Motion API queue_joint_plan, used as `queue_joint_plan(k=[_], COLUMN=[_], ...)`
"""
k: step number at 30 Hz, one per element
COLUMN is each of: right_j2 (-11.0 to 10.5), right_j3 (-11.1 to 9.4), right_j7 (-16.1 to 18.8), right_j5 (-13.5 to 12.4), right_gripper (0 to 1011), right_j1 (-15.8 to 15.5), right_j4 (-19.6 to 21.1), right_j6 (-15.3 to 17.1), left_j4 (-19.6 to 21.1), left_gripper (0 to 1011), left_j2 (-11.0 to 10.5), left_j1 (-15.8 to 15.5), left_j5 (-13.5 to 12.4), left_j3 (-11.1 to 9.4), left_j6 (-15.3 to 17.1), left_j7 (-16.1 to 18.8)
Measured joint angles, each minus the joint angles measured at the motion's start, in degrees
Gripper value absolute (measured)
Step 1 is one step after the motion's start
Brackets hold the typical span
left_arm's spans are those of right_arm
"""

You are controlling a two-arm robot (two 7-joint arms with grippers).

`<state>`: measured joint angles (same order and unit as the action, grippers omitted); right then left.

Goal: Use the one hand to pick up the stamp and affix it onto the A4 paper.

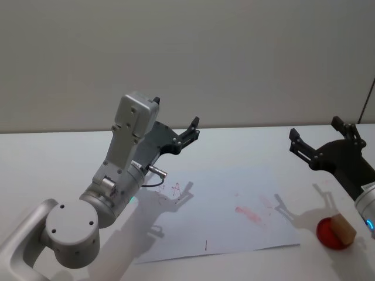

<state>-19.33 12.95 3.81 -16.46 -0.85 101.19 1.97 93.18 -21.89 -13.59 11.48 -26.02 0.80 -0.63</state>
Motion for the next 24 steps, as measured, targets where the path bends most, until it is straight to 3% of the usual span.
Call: queue_joint_plan(k=[24], right_j2=[0.00], right_j3=[-0.02], right_j7=[0.02], right_j5=[0.00], right_gripper=[1001], right_j1=[0.02], right_j4=[0.03], right_j6=[-0.02], left_j4=[0.00], left_gripper=[1001], left_j2=[0.00], left_j1=[0.00], left_j5=[0.00], left_j3=[0.00], left_j6=[0.00], left_j7=[0.00])
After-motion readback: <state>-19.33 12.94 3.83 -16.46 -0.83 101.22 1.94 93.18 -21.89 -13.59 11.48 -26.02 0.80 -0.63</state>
